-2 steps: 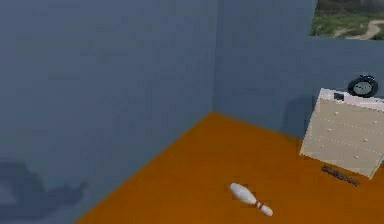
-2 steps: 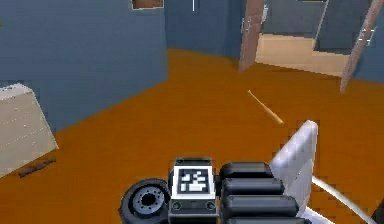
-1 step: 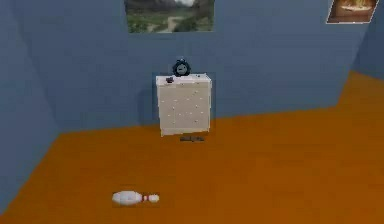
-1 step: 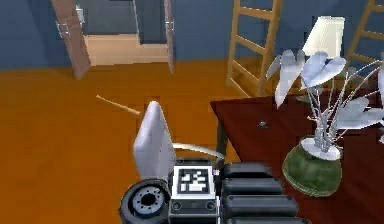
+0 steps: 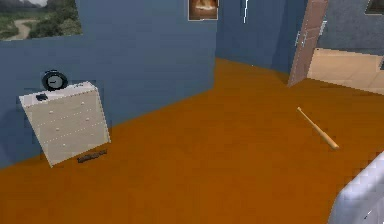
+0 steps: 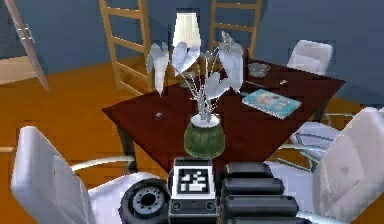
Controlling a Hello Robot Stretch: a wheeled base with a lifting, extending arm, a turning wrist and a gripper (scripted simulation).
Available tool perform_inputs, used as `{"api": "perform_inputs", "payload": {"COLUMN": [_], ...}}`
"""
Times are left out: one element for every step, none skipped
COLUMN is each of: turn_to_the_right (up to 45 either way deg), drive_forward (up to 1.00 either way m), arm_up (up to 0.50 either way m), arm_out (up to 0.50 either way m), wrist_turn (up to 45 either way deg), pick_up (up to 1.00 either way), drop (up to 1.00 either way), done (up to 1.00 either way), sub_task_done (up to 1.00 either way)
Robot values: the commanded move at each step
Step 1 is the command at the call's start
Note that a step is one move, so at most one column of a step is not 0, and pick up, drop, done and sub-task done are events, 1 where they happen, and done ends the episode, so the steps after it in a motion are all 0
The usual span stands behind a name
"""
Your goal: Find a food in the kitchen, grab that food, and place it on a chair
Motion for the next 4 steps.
{"api": "perform_inputs", "payload": {"turn_to_the_right": [0.0, 0.0, 0.0, 0.0], "drive_forward": [0.0, 0.0, 0.0, 0.0], "arm_up": [0.0, 0.0, -0.34, -0.32], "arm_out": [0.48, 0.0, 0.0, 0.0], "wrist_turn": [0.0, 39.0, 0.0, 0.0], "pick_up": [0.0, 0.0, 0.0, 0.0], "drop": [0.0, 0.0, 0.0, 0.0], "done": [0.0, 0.0, 0.0, 0.0], "sub_task_done": [0.0, 0.0, 0.0, 0.0]}}
